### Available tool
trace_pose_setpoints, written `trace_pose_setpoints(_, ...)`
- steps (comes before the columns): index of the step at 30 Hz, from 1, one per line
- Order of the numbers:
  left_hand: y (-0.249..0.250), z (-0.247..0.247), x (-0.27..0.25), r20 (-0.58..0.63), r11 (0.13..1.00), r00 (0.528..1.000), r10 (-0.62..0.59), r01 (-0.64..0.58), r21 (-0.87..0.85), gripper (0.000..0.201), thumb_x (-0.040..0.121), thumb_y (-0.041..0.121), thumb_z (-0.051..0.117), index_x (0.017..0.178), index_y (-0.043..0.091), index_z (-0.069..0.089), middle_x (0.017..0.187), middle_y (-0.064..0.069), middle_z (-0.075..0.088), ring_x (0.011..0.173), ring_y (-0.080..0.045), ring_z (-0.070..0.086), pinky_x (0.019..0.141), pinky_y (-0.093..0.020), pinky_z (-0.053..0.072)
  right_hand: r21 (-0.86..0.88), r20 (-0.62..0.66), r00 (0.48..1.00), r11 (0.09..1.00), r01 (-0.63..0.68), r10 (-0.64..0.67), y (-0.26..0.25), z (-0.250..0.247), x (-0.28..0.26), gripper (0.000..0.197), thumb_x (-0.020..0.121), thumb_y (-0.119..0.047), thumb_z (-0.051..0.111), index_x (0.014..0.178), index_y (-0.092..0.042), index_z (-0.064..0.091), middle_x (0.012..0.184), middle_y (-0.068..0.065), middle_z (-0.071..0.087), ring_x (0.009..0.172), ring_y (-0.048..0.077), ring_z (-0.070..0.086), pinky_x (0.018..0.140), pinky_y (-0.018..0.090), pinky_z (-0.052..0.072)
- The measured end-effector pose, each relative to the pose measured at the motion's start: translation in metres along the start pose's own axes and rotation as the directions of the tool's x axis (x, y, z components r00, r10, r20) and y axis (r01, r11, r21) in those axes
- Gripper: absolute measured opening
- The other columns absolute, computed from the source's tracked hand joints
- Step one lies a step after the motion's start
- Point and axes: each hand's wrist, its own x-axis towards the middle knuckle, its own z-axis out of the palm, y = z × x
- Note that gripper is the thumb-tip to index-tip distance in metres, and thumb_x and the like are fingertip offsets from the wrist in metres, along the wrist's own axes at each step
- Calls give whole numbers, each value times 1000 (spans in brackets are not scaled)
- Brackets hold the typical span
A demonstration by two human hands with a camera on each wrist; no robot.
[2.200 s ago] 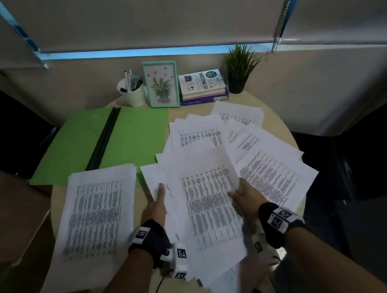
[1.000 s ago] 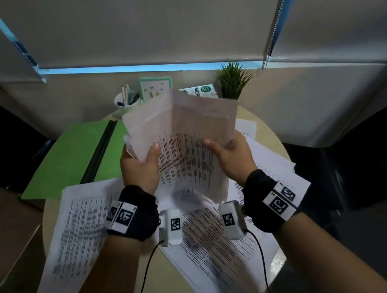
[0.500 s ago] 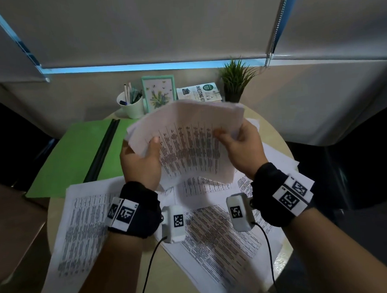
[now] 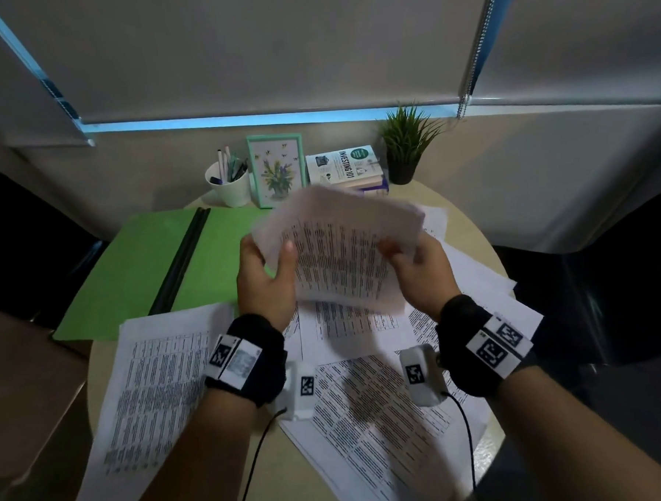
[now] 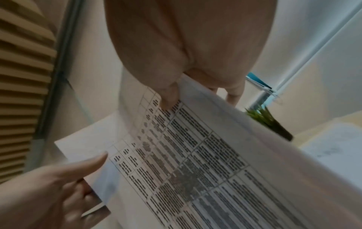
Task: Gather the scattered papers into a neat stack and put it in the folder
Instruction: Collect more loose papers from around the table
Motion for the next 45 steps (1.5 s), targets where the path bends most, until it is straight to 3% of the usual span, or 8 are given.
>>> trace_pose_setpoints(5,37,6,2,-136,985,980,146,-157,-75,21,97,24,53,110,38,43,102,18,59,90,10,59,82,-23,53,81,-138,977,981,177,-165,-35,-3,7,9,95,-12,59,102,-18,59,90,-12,66,78,-7,61,64,8,46)
trace_pose_setpoints(14,-17,-6,-18,70,996,994,-86,84,41,29,88,8,65,106,25,50,114,6,62,110,-11,57,99,-30,44,-52,-67,997,998,-30,26,41,-9,-29,7,91,-11,66,93,-16,61,89,-8,66,83,10,63,71,27,48)
trace_pose_setpoints(19,14,-4,-9,16,998,999,41,-42,53,27,99,22,50,121,6,48,104,7,57,101,-9,55,89,-21,42,-56,-146,989,998,13,-21,9,-12,-16,14,94,-5,58,95,-19,60,89,-19,63,79,-7,60,63,6,47)
trace_pose_setpoints(23,23,-14,-14,-60,990,992,108,-113,-84,27,94,19,60,118,12,50,103,7,60,91,0,58,87,-22,49,42,-182,979,994,105,-96,-14,-9,-25,18,93,-3,59,98,-21,59,92,-15,66,79,-9,63,67,9,50)
trace_pose_setpoints(29,-39,-15,-33,125,985,982,-143,154,-84,20,90,18,64,99,25,48,91,-9,62,74,-19,57,61,-27,45,-60,-126,983,988,-142,134,32,22,-61,15,96,-19,58,110,-16,60,98,-12,67,92,5,64,72,25,54)
trace_pose_setpoints(36,-14,-59,1,40,998,999,12,-9,-65,23,93,18,59,114,24,51,99,20,61,84,18,57,74,-9,48,-107,-168,982,992,65,-83,-32,60,-49,20,94,-11,60,109,-22,54,98,-24,59,87,-17,57,68,-1,43)
trace_pose_setpoints(40,-16,-122,28,3,1000,1000,-22,22,-20,37,93,18,60,126,13,45,109,15,60,90,16,57,72,-3,44,7,-65,997,999,50,-49,-59,110,-41,24,93,-17,63,114,-20,52,106,-16,63,95,-7,62,74,9,51)
trace_pose_setpoints(45,-59,-200,43,-1,968,975,-222,221,118,54,91,15,63,135,15,32,115,1,58,100,-20,59,85,-30,48,80,86,983,983,-166,159,-43,198,-55,29,94,-18,61,122,-17,51,115,-4,65,103,11,64,89,32,53)
